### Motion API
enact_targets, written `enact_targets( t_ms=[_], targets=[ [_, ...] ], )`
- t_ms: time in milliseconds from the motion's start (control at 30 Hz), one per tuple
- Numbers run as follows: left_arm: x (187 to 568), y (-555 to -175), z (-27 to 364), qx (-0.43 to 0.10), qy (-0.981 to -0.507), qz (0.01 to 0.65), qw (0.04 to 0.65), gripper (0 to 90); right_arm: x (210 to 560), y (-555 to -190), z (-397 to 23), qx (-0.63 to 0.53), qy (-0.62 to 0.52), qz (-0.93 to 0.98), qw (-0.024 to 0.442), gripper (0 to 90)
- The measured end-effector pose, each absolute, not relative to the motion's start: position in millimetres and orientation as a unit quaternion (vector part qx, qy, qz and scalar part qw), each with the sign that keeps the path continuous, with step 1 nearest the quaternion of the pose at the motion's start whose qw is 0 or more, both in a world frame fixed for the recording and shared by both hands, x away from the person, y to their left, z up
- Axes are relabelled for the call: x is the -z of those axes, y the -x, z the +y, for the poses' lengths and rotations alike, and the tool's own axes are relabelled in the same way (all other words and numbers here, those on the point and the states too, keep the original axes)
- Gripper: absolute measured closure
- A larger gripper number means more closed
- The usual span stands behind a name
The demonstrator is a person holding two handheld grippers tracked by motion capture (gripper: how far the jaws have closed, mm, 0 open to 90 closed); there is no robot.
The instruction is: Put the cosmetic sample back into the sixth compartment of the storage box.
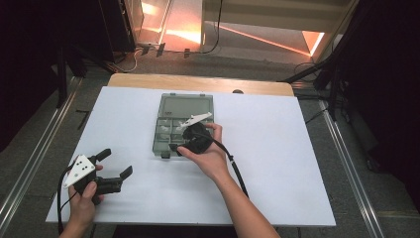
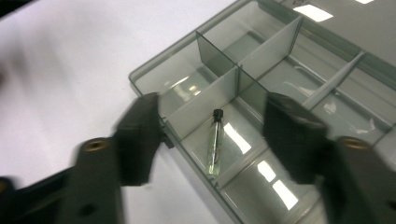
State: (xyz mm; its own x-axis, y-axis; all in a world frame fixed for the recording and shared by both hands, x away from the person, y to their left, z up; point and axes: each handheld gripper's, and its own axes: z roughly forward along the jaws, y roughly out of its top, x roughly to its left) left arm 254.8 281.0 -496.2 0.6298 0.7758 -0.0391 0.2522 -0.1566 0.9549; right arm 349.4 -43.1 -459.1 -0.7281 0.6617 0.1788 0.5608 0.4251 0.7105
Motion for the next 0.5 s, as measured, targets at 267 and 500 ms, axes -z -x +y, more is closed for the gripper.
enact_targets(
  t_ms=[267,500],
  targets=[
    [493,-260,277,-0.245,-0.730,0.362,0.526,4.0,454,-338,-73,-0.426,-0.395,0.808,0.097,0.0],
    [489,-263,270,-0.225,-0.737,0.356,0.528,0.0,457,-330,-96,-0.447,-0.399,0.794,0.105,0.0]
  ],
)
